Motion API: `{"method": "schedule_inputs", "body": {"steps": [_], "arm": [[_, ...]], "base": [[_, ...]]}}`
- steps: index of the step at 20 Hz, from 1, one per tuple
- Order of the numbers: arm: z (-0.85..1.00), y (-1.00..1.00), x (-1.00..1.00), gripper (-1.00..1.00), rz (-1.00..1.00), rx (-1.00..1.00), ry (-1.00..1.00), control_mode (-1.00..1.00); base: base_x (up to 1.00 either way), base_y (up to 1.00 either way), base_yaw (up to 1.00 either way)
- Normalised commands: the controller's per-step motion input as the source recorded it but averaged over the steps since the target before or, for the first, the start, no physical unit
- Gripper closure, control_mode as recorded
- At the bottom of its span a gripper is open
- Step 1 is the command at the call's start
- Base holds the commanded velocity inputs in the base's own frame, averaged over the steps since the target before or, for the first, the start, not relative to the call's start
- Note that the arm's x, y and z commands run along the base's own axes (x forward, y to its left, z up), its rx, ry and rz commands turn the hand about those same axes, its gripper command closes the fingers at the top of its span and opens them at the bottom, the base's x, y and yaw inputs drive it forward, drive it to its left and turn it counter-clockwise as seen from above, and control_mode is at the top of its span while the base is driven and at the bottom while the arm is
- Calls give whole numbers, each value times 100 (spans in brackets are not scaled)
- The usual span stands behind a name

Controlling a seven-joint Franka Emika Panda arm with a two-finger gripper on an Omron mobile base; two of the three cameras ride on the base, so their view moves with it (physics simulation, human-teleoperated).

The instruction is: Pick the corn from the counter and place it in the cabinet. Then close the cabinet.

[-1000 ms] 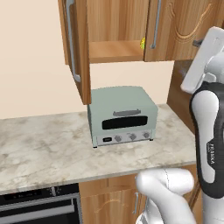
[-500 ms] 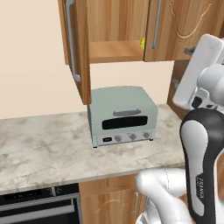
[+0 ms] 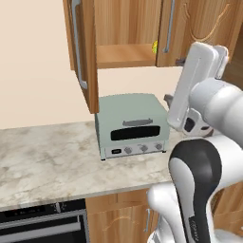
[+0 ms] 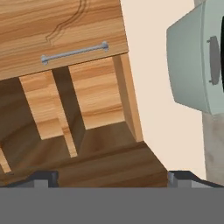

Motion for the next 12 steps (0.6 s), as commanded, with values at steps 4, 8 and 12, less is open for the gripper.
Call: {"method": "schedule_inputs", "body": {"steps": [4,8,12], "arm": [[0,54,-18,-100,-5,-7,-4,-100],[0,37,-33,-100,-12,-4,-7,-100],[0,34,-30,-100,-15,-2,-5,-100]], "base": [[0,0,0],[0,0,0],[0,0,0]]}}
